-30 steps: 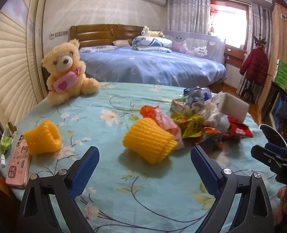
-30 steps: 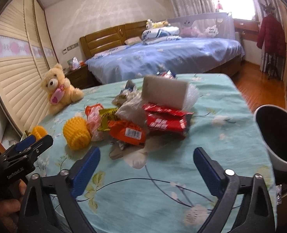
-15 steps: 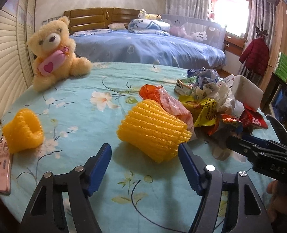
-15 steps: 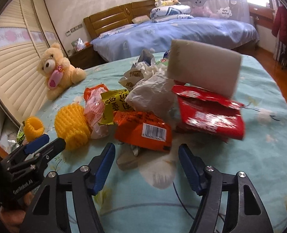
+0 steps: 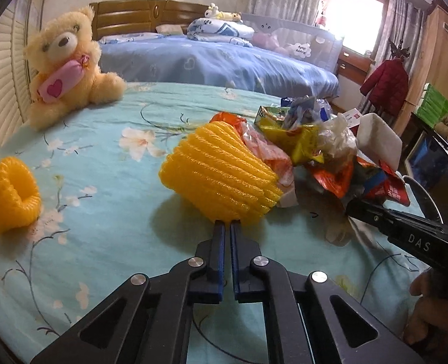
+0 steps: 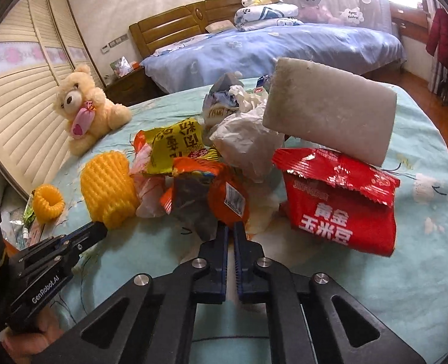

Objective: Collect trash
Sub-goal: 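Move the foam net over the bin with left tool while right tool brings the bag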

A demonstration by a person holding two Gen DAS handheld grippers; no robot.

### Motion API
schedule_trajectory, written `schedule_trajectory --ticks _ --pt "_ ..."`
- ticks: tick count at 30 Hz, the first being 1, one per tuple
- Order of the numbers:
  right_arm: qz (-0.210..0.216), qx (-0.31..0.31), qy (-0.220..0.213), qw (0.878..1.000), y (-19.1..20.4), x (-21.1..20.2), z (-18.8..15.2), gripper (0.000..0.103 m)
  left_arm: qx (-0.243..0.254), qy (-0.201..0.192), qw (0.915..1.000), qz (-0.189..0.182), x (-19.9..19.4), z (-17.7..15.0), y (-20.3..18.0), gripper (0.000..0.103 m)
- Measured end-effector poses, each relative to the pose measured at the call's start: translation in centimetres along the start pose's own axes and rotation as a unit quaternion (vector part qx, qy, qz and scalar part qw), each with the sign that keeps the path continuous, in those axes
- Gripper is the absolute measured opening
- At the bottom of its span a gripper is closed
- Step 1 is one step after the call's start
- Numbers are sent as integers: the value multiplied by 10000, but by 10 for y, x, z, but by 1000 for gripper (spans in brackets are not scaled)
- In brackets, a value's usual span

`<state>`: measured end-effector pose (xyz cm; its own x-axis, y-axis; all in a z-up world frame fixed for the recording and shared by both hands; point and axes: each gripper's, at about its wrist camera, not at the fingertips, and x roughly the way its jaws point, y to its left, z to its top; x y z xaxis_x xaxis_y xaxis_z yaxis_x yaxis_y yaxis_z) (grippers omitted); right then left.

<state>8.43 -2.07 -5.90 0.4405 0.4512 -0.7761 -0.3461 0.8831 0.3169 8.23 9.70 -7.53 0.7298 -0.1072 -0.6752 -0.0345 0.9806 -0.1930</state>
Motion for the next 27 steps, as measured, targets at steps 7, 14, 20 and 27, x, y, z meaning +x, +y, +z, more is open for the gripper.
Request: schedule_trajectory --ticks 7,14,20,27 --pt "192 -89 -64 9998 6 -18 -9 0 131 -235 9996 42 -24 -7 -7 1" --pt "177 -79 -223 9996 0 -43 -15 0 359 -357 9986 -120 -47 -10 -26 1" --pt "13 68 -321 9995 -21 -61 -22 0 601 -348 9971 -324 -53 -9 -46 0" --pt "-175 305 -401 9986 -48 -80 -31 0 847 -220 9945 -572 -50 -10 -72 1"
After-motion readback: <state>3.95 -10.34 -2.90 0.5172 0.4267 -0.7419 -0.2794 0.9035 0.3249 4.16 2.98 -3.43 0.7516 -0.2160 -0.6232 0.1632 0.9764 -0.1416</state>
